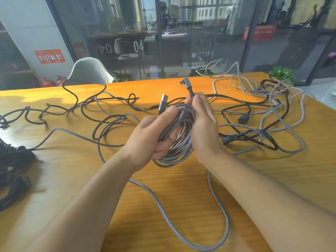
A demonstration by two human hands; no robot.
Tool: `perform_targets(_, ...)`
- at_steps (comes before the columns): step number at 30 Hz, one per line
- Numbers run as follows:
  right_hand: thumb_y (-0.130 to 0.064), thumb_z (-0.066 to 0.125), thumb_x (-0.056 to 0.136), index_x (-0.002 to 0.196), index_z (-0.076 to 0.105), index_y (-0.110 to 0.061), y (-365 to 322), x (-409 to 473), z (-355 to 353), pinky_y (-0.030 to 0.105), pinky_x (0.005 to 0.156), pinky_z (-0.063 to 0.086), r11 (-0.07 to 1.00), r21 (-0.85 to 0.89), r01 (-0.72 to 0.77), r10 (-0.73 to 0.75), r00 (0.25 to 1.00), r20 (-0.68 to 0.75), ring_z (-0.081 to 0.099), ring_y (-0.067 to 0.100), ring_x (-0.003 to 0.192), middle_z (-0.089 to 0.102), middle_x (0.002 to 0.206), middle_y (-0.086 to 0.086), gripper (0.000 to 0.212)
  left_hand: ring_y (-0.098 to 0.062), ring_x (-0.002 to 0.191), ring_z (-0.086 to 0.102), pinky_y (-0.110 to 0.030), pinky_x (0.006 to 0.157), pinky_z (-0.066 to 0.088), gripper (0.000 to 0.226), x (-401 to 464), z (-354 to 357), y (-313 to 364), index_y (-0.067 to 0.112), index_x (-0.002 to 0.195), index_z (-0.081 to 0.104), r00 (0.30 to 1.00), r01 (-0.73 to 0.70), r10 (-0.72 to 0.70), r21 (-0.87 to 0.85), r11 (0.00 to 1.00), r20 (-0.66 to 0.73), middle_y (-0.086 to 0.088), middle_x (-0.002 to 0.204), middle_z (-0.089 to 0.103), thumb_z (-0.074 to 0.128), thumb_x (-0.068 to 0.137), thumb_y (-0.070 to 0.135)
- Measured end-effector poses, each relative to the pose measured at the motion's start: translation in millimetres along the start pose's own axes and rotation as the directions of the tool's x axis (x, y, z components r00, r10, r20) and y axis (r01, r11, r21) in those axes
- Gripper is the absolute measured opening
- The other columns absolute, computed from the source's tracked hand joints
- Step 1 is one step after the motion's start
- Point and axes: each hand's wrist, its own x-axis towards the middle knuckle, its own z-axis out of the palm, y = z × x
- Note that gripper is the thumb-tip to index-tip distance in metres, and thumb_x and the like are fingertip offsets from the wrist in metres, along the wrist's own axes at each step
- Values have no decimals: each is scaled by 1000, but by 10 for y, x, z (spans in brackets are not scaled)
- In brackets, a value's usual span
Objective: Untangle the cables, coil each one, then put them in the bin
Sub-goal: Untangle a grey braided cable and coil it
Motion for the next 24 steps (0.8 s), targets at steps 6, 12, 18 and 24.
perform_targets(6, -58, 32, 103, 99, 50, -13, -22, -69, 59, 33, 78, 45, 989, -142, 36, -32, 999, 27, 44, 8, 80, 46, 86, -10, 48, -19, 47, 22, -32, 44, 17, 54, 9, 81, 26, 14, 68, 55, 953, -147, 174, 124, 981, -248, -26, 62, 18, 59, 99, 58)
perform_targets(12, -40, 46, 109, 89, 47, -18, -114, -80, 51, 40, 64, 30, 987, -97, 125, -120, 991, 57, 30, 19, 65, 33, 70, 0, 30, -14, 45, 33, -21, 41, 32, 72, -8, 188, 18, -1, 84, 47, 943, -101, 143, 149, 984, -302, -9, 57, 35, 23, 104, 63)
perform_targets(18, -24, 49, 111, 82, 49, -13, -116, -45, 11, 50, 55, 35, 981, -107, 164, -161, 986, 33, 36, 19, 58, 39, 62, -2, 31, -20, 43, 38, -28, 35, 31, 30, -13, 214, 40, 11, 101, 56, 888, -211, 287, 238, 948, -359, -14, 67, 42, 33, 114, 26)
perform_targets(24, -21, 48, 111, 107, 67, -5, -31, -71, -32, 36, 45, 38, 986, -126, 106, -98, 993, 69, 44, 22, 61, 48, 66, 4, 26, -17, 38, 30, -21, 34, 25, 18, 11, 108, 3, 10, 99, 48, 957, -22, 34, 46, 999, -287, -7, 61, 44, 39, 111, 20)
